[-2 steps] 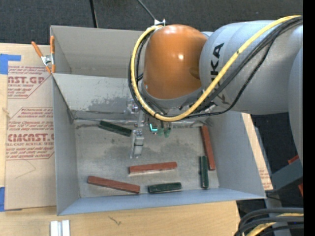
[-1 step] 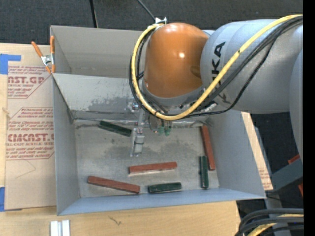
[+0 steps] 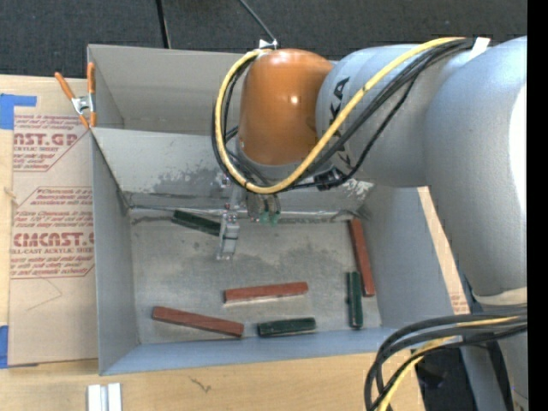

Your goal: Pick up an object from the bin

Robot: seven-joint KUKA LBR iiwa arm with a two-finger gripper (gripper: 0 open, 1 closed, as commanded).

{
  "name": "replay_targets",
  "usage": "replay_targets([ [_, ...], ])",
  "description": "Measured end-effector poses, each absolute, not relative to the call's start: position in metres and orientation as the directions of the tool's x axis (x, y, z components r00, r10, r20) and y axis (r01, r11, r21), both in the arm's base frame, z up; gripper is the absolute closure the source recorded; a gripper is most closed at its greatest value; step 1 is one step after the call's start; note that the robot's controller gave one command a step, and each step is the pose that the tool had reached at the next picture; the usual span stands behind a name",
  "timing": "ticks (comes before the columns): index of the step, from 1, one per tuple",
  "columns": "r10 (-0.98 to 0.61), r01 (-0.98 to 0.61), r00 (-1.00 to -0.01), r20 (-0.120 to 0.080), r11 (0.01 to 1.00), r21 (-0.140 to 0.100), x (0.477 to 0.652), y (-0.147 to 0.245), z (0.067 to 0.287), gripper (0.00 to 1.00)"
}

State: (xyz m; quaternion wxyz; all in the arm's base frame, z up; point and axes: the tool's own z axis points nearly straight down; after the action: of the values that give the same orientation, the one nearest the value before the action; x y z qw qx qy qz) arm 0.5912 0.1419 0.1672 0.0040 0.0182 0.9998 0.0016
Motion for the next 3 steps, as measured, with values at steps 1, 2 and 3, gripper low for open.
replay_targets([
  [1, 0.048, 0.048, -0.999, -0.001, 0.999, 0.002, 0.594, 0.139, 0.158, 0.0],
  [2, 0.14, 0.14, -0.99, 0.002, 0.99, 0.001, 0.589, 0.144, 0.126, 0.0],
  [3, 0.325, 0.325, -0.946, -0.001, 0.946, 0.002, 0.59, 0.143, 0.07, 0.0],
])
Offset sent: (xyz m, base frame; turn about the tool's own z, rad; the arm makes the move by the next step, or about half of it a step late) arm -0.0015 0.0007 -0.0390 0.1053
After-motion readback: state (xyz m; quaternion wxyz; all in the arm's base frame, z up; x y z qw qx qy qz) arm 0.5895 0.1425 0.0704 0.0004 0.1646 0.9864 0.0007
